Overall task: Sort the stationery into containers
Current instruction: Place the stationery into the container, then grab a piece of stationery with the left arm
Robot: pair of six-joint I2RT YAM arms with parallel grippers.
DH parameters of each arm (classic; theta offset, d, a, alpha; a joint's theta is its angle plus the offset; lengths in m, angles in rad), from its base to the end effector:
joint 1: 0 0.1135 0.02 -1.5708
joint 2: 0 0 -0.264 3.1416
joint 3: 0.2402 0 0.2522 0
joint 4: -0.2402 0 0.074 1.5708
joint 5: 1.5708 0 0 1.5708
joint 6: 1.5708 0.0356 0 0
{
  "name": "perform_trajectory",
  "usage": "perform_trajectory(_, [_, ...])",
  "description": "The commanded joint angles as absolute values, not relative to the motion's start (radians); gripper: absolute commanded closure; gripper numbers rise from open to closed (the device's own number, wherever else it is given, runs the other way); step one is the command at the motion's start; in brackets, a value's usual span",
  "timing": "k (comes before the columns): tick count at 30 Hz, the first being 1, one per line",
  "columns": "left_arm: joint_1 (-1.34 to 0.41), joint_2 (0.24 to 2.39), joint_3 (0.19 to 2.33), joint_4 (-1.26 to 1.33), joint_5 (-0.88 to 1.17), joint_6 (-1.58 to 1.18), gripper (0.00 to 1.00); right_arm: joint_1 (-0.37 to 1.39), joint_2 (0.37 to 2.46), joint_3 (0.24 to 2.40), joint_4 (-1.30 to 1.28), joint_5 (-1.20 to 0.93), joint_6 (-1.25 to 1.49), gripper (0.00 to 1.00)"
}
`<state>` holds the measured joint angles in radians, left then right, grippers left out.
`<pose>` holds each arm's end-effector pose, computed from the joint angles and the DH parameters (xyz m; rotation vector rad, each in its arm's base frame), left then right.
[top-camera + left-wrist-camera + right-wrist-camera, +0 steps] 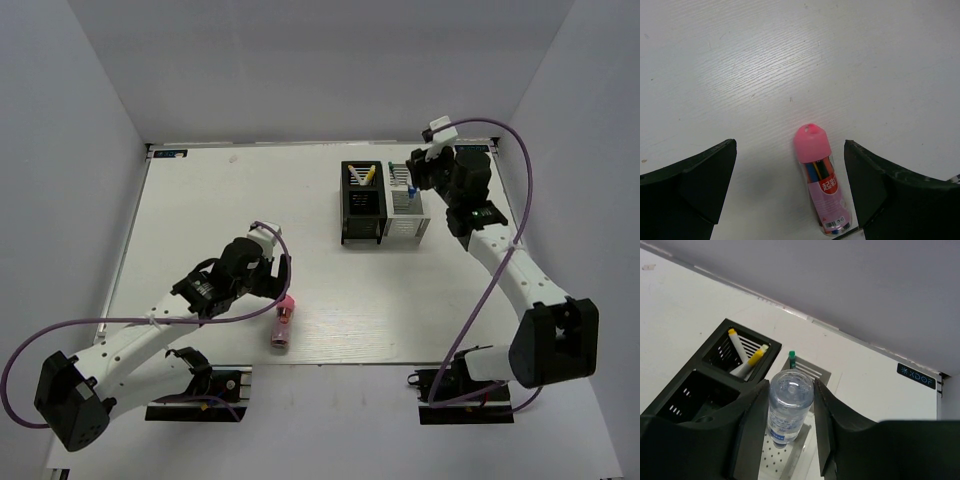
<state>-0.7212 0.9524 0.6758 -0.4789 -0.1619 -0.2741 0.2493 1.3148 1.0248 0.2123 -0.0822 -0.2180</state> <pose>0.1528 -0.1267 0.2446 0.4377 2.2937 -0.3147 0.3038 0.0803 0.3478 -0.4425 1.5885 0.0916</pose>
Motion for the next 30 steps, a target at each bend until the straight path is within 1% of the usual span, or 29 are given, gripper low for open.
perform_trajectory(1, [-0.718, 0.954, 0.686, -0.474, -0.127, -0.272, 0.01, 0.204, 1.382, 1.098, 0.29, -0.159, -0.18, 1.0])
perform_trajectory(4, [-0.718, 0.979, 0.686, -0.483, -0.118, -0.272, 0.01, 0.176, 1.437, 1.115, 0.279, -0.201, -0.178, 0.99])
perform_trajectory(6, [-0.718, 1.015, 0.686, -0.483, -0.118, -0.272, 0.01, 0.157, 1.471, 1.124, 0.253, -0.25, -0.166, 0.88])
perform_trajectory(7, [-0.718, 1.029, 0.696, -0.492, -0.118, -0.285, 0.01, 0.149, 1.476, 1.126, 0.236, -0.265, -0.161, 0.8])
perform_trajectory(10, [-0.727, 1.1, 0.721, -0.531, -0.152, -0.314, 0.01, 0.124, 1.476, 1.108, 0.223, -0.317, -0.15, 0.67])
perform_trajectory(11, [-0.727, 1.117, 0.721, -0.541, -0.152, -0.327, 0.01, 0.121, 1.467, 1.104, 0.221, -0.324, -0.15, 0.55])
perform_trajectory(13, [-0.727, 1.164, 0.732, -0.541, -0.152, -0.327, 0.01, 0.117, 1.436, 1.089, 0.209, -0.345, -0.15, 0.41])
perform_trajectory(14, [-0.727, 1.181, 0.732, -0.541, -0.152, -0.327, 0.01, 0.115, 1.425, 1.086, 0.207, -0.35, -0.146, 0.32])
perform_trajectory(15, [-0.727, 1.198, 0.742, -0.552, -0.152, -0.327, 0.01, 0.112, 1.411, 1.078, 0.207, -0.356, -0.146, 0.32])
perform_trajectory(16, [-0.727, 1.213, 0.753, -0.552, -0.152, -0.336, 0.01, 0.109, 1.37, 1.066, 0.204, -0.362, -0.146, 0.28])
perform_trajectory(18, [-0.727, 1.249, 0.765, -0.552, -0.15, -0.336, 0.01, 0.106, 1.339, 1.042, 0.187, -0.385, -0.152, 0.26])
perform_trajectory(19, [-0.727, 1.249, 0.765, -0.552, -0.138, -0.336, 0.01, 0.103, 1.274, 1.029, 0.184, -0.409, -0.15, 0.26])
perform_trajectory(22, [-0.736, 1.259, 0.775, -0.54, -0.071, -0.327, 0.01, 0.103, 1.178, 0.948, 0.183, -0.458, -0.132, 0.26])
perform_trajectory(23, [-0.736, 1.269, 0.775, -0.54, -0.022, -0.327, 0.01, 0.101, 1.117, 0.905, 0.173, -0.468, -0.13, 0.26])
perform_trajectory(24, [-0.736, 1.269, 0.775, -0.528, -0.011, -0.327, 0.03, 0.103, 1.1, 0.896, 0.164, -0.478, -0.124, 0.28])
perform_trajectory(26, [-0.736, 1.298, 0.775, -0.528, 0.011, -0.327, 0.04, 0.103, 1.059, 0.882, 0.109, -0.517, -0.115, 0.35])
perform_trajectory(27, [-0.736, 1.308, 0.775, -0.537, 0.011, -0.34, 0.05, 0.103, 1.051, 0.881, 0.092, -0.541, -0.11, 0.44])
perform_trajectory(28, [-0.736, 1.321, 0.775, -0.549, 0.011, -0.341, 0.05, 0.103, 1.045, 0.882, 0.057, -0.569, -0.109, 0.5])
perform_trajectory(29, [-0.736, 1.344, 0.775, -0.549, 0.011, -0.351, 0.06, 0.103, 1.036, 0.882, 0.026, -0.603, -0.104, 0.65])
perform_trajectory(30, [-0.736, 1.356, 0.775, -0.549, 0.021, -0.351, 0.06, 0.103, 1.034, 0.884, 0.002, -0.617, -0.104, 0.65])
